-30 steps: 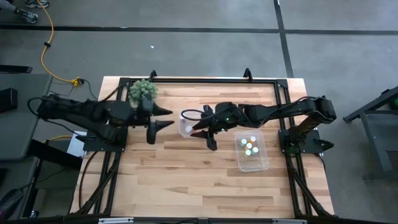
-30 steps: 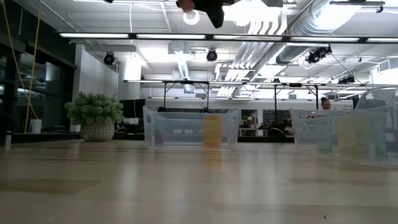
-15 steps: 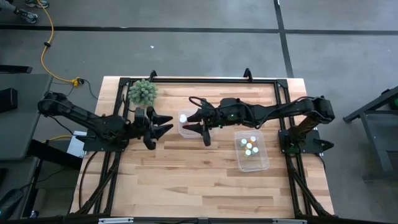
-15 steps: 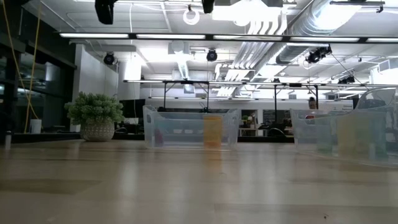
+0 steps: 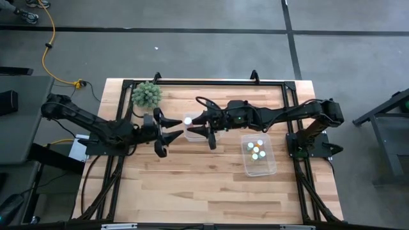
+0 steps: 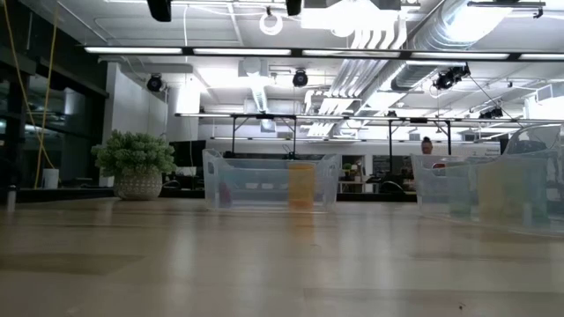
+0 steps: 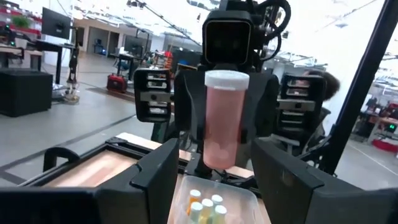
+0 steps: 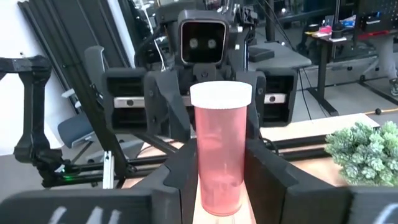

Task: Pick and place medicine bottles into bin by pill shape (circle, oval)
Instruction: Put the pink tablet bottle into the bottom transparent bin

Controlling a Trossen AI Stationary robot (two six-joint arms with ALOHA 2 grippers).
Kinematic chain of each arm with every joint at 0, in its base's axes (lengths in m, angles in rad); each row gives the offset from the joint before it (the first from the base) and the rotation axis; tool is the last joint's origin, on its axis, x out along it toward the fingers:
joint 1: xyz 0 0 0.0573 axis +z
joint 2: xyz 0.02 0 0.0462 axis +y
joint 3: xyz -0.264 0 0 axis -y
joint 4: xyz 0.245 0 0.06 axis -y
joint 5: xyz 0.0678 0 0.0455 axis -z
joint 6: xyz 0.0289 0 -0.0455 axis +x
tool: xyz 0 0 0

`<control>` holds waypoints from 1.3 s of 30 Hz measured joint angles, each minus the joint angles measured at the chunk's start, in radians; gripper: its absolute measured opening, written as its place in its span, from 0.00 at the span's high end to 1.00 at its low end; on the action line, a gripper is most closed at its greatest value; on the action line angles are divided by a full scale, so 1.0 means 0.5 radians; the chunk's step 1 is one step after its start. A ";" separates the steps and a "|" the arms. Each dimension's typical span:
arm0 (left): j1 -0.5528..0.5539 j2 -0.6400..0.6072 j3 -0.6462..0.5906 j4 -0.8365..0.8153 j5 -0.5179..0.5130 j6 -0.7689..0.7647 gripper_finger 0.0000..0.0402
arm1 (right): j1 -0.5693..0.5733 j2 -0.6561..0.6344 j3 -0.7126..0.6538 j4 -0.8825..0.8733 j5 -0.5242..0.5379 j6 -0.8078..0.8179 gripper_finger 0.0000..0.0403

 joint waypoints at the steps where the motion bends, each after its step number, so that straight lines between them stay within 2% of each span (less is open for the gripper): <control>1: 0.000 0.004 0.000 -0.002 0.003 0.000 0.53 | 0.000 0.000 0.000 0.010 0.000 0.000 0.75; 8: 0.004 0.138 0.001 0.018 0.068 -0.130 0.53 | 0.001 0.000 0.000 0.060 -0.011 0.050 0.75; 15: 0.008 0.255 0.004 0.222 0.089 -0.183 0.53 | 0.002 0.000 0.000 0.070 -0.067 0.048 0.75; 21: 0.051 0.298 0.101 0.199 0.134 -0.131 0.53 | 0.002 0.000 0.000 0.073 -0.086 0.045 0.75; 26: 0.077 0.334 0.197 0.054 0.146 -0.107 0.53 | 0.002 -0.002 0.001 0.073 -0.099 0.044 0.75; 34: 0.076 0.334 0.205 0.039 0.146 -0.099 0.53 | 0.002 -0.002 0.001 0.071 -0.117 0.043 0.75; 39: 0.076 0.334 0.205 0.039 0.146 -0.085 0.60 | 0.001 -0.002 0.001 0.071 -0.148 0.043 0.75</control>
